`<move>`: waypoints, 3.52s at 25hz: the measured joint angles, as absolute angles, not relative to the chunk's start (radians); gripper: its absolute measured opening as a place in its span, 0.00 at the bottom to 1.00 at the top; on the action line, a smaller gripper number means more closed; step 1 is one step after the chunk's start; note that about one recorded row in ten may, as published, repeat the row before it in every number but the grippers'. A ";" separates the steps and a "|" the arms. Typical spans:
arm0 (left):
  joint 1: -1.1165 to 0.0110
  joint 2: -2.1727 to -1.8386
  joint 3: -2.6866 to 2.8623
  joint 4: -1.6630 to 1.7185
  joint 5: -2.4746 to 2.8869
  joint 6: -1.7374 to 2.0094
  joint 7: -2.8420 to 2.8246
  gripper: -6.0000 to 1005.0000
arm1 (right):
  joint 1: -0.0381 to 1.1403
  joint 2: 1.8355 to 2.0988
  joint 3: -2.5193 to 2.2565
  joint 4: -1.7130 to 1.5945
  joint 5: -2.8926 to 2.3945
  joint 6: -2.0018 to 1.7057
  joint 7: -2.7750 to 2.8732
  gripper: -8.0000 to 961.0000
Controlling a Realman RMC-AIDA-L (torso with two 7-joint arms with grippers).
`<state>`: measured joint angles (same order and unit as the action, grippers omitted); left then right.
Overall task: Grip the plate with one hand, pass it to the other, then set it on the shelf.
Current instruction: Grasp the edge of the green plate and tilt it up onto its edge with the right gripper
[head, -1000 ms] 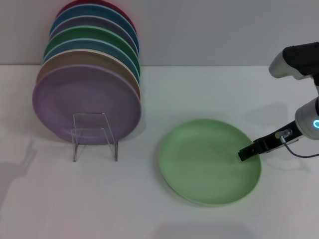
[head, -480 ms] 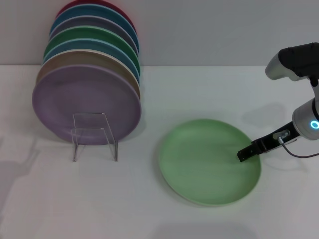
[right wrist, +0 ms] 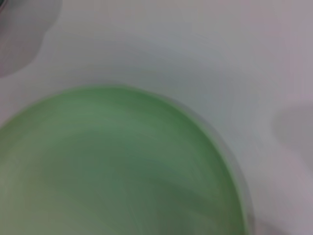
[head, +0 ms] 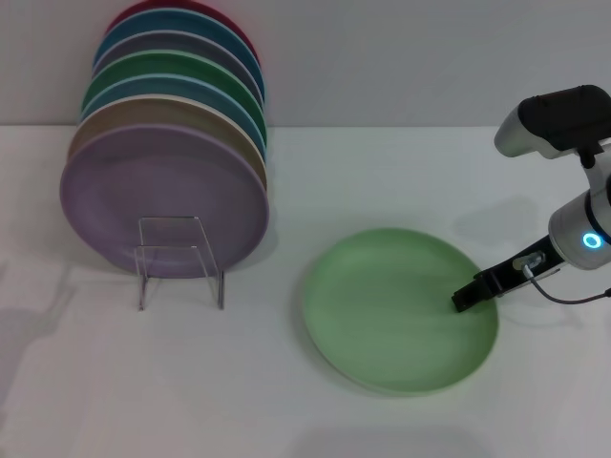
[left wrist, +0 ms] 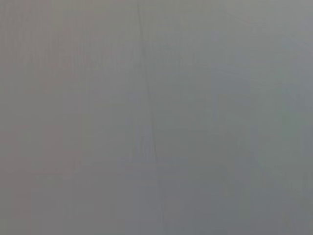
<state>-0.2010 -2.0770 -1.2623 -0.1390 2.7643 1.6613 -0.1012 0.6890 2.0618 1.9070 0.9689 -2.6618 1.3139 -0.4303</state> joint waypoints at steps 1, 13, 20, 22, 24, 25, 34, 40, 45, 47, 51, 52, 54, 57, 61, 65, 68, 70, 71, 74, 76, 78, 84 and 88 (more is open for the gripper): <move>-0.201 -2.077 -1.262 -0.139 2.764 1.661 -0.101 0.83 | 0.689 2.062 1.905 0.970 -2.657 1.313 -0.430 0.70; -0.201 -2.077 -1.261 -0.142 2.764 1.661 -0.101 0.83 | 0.692 2.068 1.892 0.980 -2.652 1.319 -0.431 0.59; -0.201 -2.077 -1.256 -0.141 2.764 1.661 -0.101 0.83 | 0.693 2.065 1.938 1.026 -2.642 1.391 -0.423 0.44; -0.201 -2.077 -1.256 -0.141 2.764 1.661 -0.101 0.83 | 0.691 2.065 1.955 1.062 -2.641 1.426 -0.423 0.39; -0.201 -2.077 -1.250 -0.142 2.764 1.661 -0.100 0.83 | 0.688 2.064 1.958 1.070 -2.641 1.430 -0.423 0.33; -0.201 -2.077 -1.248 -0.142 2.764 1.661 -0.098 0.83 | 0.686 2.064 1.959 1.073 -2.643 1.431 -0.422 0.31; -0.202 -2.076 -1.247 -0.138 2.764 1.659 -0.098 0.83 | 0.687 2.062 1.961 1.044 -2.649 1.428 -0.426 0.32; -0.202 -2.075 -1.247 -0.140 2.764 1.658 -0.097 0.83 | 0.686 2.062 1.954 1.050 -2.650 1.435 -0.426 0.36; -0.203 -2.075 -1.247 -0.140 2.764 1.658 -0.097 0.83 | 0.690 2.062 1.952 1.051 -2.651 1.431 -0.423 0.45; -0.203 -2.075 -1.247 -0.140 2.764 1.658 -0.097 0.83 | 0.692 2.062 1.952 1.049 -2.652 1.430 -0.422 0.48; -0.203 -2.075 -1.247 -0.140 2.764 1.658 -0.095 0.83 | 0.697 2.061 1.949 1.040 -2.654 1.419 -0.421 0.49; -0.203 -2.075 -1.247 -0.140 2.764 1.658 -0.095 0.83 | 0.697 2.061 1.949 1.040 -2.654 1.419 -0.421 0.49; -0.204 -2.075 -1.247 -0.142 2.764 1.655 -0.095 0.83 | 0.708 2.060 1.948 1.017 -2.657 1.416 -0.418 0.48; -0.206 -2.075 -1.247 -0.142 2.764 1.652 -0.094 0.83 | 0.717 2.060 1.944 1.000 -2.661 1.412 -0.416 0.48; -0.207 -2.075 -1.247 -0.142 2.764 1.649 -0.093 0.83 | 0.723 2.060 1.922 0.988 -2.662 1.404 -0.410 0.47; -0.207 -2.075 -1.247 -0.142 2.764 1.648 -0.093 0.83 | 0.728 2.060 1.907 0.987 -2.663 1.401 -0.406 0.46; -0.207 -2.075 -1.247 -0.143 2.764 1.647 -0.093 0.83 | 0.733 2.060 1.905 0.985 -2.663 1.396 -0.405 0.45; -0.208 -2.075 -1.247 -0.143 2.764 1.647 -0.092 0.83 | 0.734 2.060 1.899 0.984 -2.663 1.392 -0.404 0.45; -0.209 -2.075 -1.247 -0.143 2.764 1.646 -0.092 0.83 | 0.735 2.060 1.883 0.983 -2.663 1.385 -0.402 0.45; -0.212 -2.075 -1.247 -0.143 2.762 1.632 -0.092 0.83 | 0.740 2.060 1.856 0.974 -2.663 1.370 -0.396 0.34; -0.214 -2.075 -1.247 -0.143 2.762 1.623 -0.092 0.83 | 0.750 2.060 1.844 0.962 -2.663 1.363 -0.392 0.26; -0.215 -2.075 -1.247 -0.143 2.761 1.620 -0.092 0.83 | 0.753 2.060 1.842 0.959 -2.663 1.360 -0.390 0.21; -0.221 -2.074 -1.247 -0.141 2.756 1.608 -0.090 0.83 | 0.756 2.060 1.842 0.967 -2.663 1.349 -0.389 0.14; -0.225 -2.074 -1.247 -0.141 2.756 1.607 -0.090 0.83 | 0.754 2.060 1.842 0.988 -2.661 1.354 -0.391 0.09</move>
<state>-0.2248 -2.0739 -1.2471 -0.1413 2.7563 1.6075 -0.0905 0.7536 2.0601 1.8421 0.9882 -2.6611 1.3537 -0.3911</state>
